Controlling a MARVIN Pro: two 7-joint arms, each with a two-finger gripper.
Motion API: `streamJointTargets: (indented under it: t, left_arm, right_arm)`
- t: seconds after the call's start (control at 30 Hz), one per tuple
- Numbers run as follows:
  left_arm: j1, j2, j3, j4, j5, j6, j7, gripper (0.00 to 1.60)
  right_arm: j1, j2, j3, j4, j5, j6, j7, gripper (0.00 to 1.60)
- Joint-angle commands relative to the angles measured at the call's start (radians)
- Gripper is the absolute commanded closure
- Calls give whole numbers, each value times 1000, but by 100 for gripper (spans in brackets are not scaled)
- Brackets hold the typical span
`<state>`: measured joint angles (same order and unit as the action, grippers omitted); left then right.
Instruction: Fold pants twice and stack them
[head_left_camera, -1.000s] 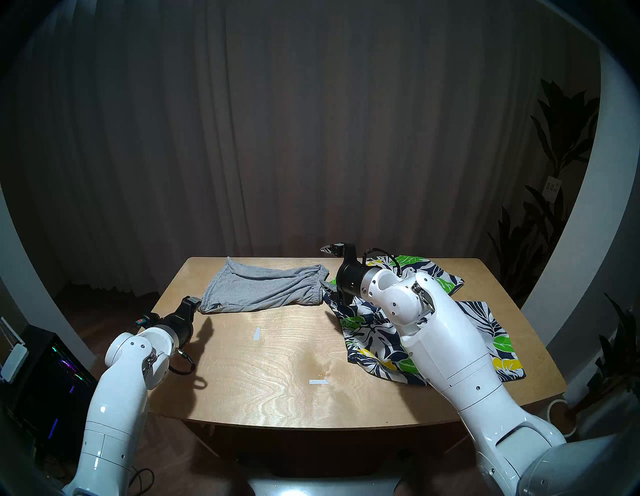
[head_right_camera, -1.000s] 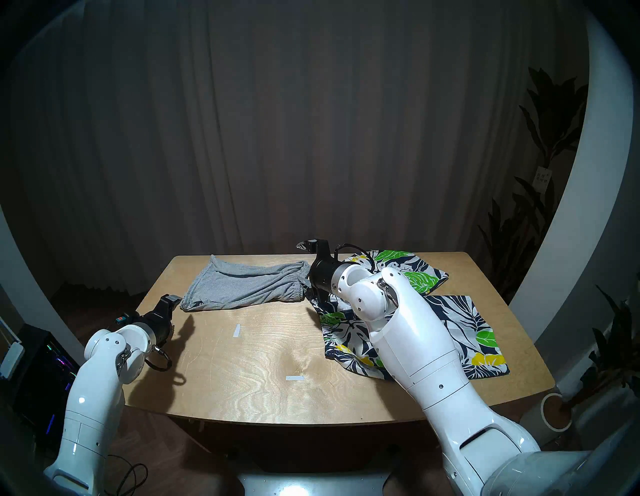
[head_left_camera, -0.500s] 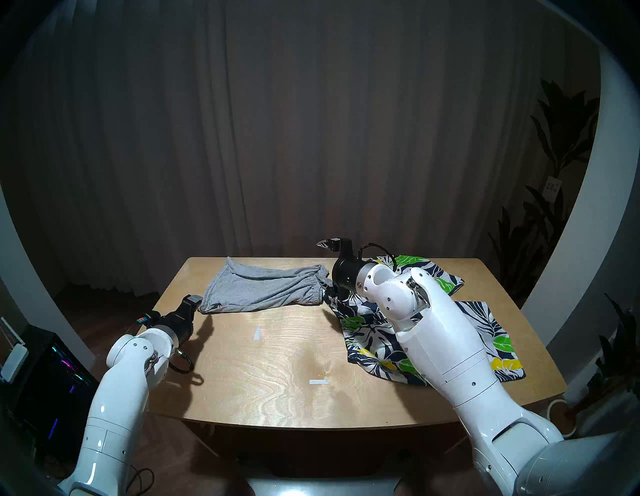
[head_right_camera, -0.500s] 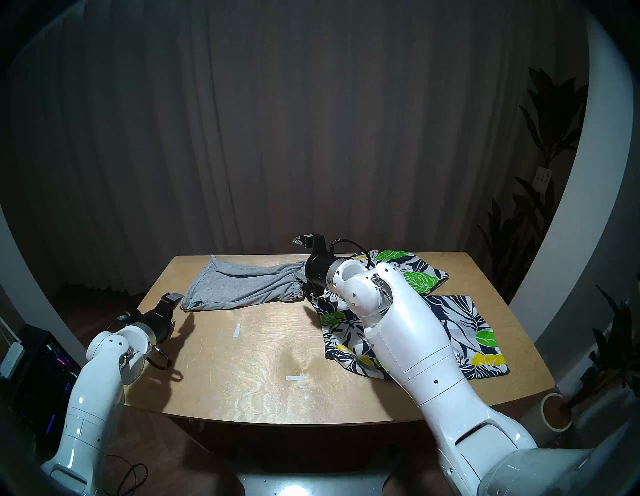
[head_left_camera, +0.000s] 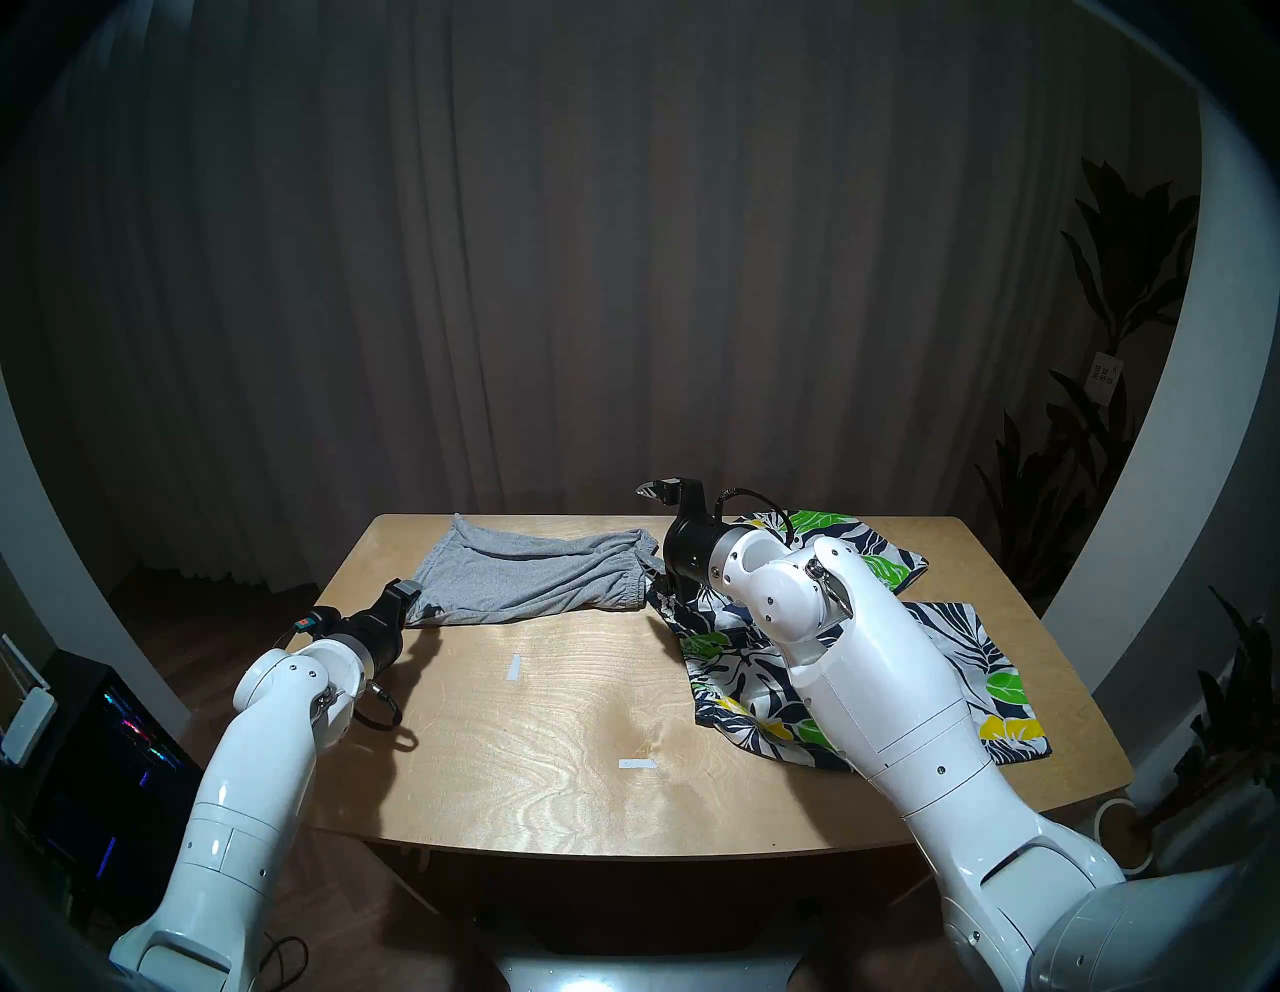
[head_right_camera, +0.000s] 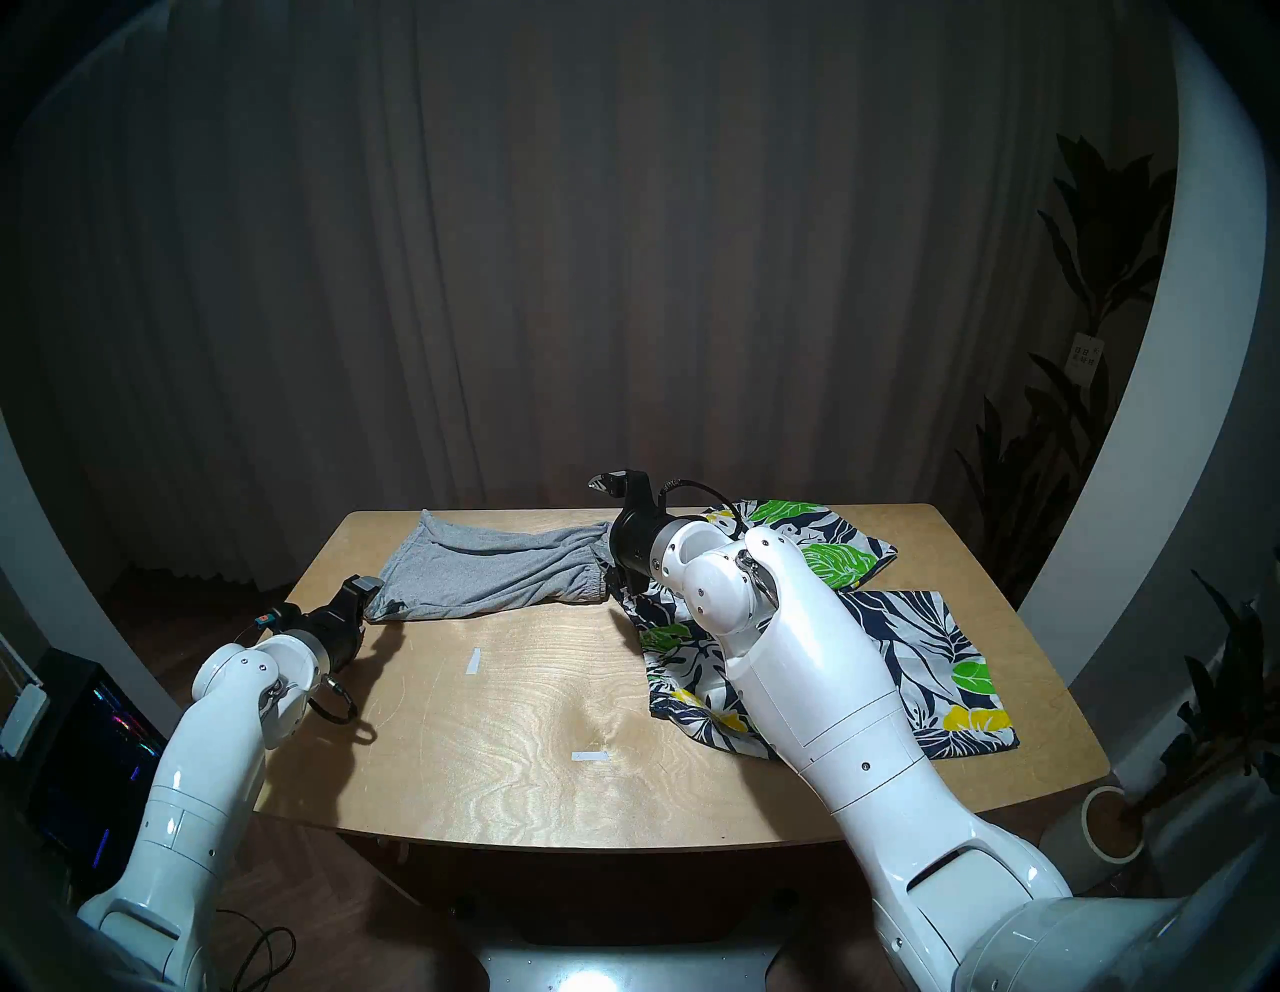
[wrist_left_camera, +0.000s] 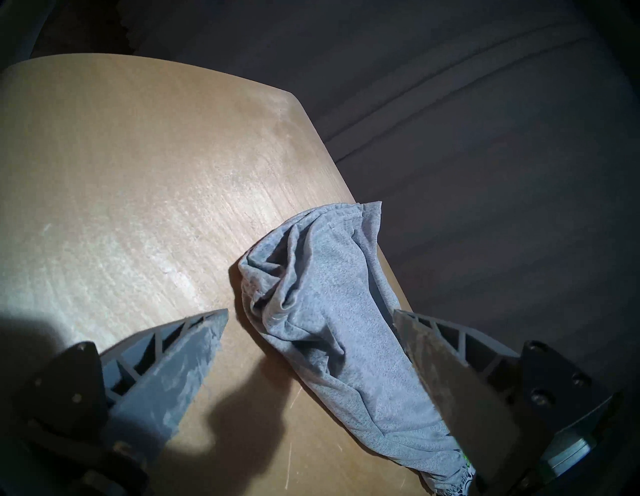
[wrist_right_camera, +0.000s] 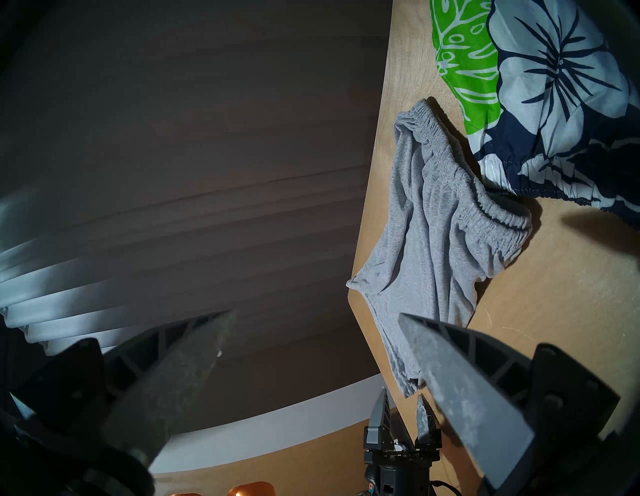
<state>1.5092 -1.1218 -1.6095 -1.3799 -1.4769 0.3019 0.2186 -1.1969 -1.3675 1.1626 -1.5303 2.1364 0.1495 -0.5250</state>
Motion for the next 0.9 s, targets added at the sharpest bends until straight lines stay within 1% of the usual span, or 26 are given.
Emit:
streamJointTargets:
  t: [0.0,0.2,0.5,0.87]
  left_arm:
    - [-56,8,12,-3,9,12,31,0]
    - [-74,6,24,20,17,16,49,0]
    - [-166,-13,68,122,43,14,58,0]
    - [-227,-21,108,208,64,29,21,0]
  right_arm:
    - [21,-9,8,-14,-3,-4,16,0]
    - [24,-13,11,-12,-10,-11,22,0]
    - [27,-17,12,-15,-20,-17,26,0]
    - [34,-18,21,-8,-27,-25,29,0]
